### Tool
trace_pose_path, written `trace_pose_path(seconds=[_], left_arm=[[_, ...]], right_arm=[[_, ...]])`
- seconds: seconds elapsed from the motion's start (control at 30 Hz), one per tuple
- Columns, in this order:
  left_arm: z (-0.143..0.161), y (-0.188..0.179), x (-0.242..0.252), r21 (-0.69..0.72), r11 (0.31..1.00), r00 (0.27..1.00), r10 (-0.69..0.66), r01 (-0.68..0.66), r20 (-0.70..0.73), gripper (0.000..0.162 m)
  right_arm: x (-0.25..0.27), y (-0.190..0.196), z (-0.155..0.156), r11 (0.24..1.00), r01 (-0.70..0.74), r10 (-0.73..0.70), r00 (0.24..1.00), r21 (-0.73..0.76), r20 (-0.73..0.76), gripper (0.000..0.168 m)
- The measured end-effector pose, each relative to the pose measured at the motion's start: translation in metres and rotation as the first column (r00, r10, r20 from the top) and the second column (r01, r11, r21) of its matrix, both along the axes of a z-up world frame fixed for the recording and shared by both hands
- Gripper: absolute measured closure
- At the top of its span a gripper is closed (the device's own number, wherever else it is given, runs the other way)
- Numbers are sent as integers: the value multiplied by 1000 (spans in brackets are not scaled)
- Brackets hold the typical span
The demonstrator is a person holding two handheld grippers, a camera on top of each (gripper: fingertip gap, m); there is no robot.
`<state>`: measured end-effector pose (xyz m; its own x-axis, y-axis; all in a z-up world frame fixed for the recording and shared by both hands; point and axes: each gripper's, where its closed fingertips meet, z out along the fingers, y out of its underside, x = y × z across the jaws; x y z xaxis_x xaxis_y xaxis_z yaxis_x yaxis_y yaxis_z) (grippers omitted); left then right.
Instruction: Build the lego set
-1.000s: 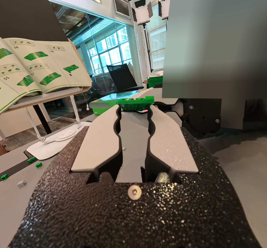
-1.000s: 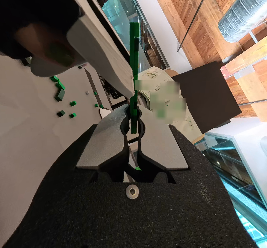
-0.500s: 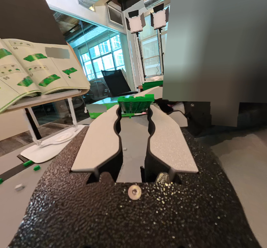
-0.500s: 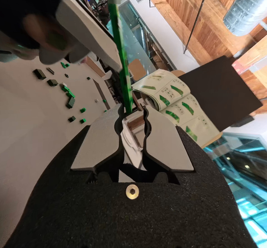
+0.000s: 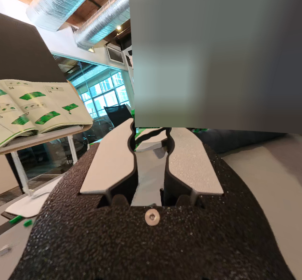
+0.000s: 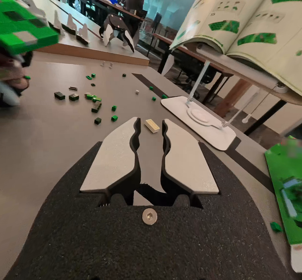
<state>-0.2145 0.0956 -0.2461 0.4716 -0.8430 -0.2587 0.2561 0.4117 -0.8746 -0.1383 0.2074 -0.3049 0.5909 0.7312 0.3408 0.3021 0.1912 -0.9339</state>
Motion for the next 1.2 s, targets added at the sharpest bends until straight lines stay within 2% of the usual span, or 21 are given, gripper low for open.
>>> trace_pose_path(seconds=[0.03,0.1,0.27,0.4,0.5,0.6,0.7,0.8,1.03,1.17,1.2], left_arm=[[0,-4,5,-22,1000,1000,-10,10,12,128],[-3,-14,17,-70,997,999,-35,35,-1,128],[-7,-35,36,-68,995,996,-70,66,-51,128],[-11,-33,37,-78,995,995,-73,68,-74,128],[-11,-30,33,-105,992,996,-80,74,-48,128],[-11,-33,35,-101,991,994,-98,92,-56,128],[-12,-39,39,-60,993,991,-102,97,-85,128],[-12,-40,41,-43,995,991,-95,91,-99,127],[-12,-37,39,-48,997,993,-71,67,-95,127],[-12,-34,36,-49,998,994,-55,51,-93,127],[-12,-33,36,-53,997,995,-53,49,-90,127]], right_arm=[[0,2,1,1000,-10,10,1000,-15,10,146],[-4,2,-2,995,-70,74,995,-73,60,151],[-31,-5,-13,932,-241,297,936,-272,191,165],[-58,3,-29,883,-242,381,871,-403,312,167],[-83,11,-34,875,-272,432,812,-400,392,161],[-117,7,-33,834,-379,536,729,-402,426,152],[-150,1,-33,780,-479,626,605,-403,491,148],[-173,13,-40,791,-462,607,511,-401,608,148],[-236,29,-53,761,-376,647,502,-529,574,157],[-262,8,-58,649,-447,759,435,-615,485,158],[-267,4,-56,640,-467,767,419,-610,485,158]])
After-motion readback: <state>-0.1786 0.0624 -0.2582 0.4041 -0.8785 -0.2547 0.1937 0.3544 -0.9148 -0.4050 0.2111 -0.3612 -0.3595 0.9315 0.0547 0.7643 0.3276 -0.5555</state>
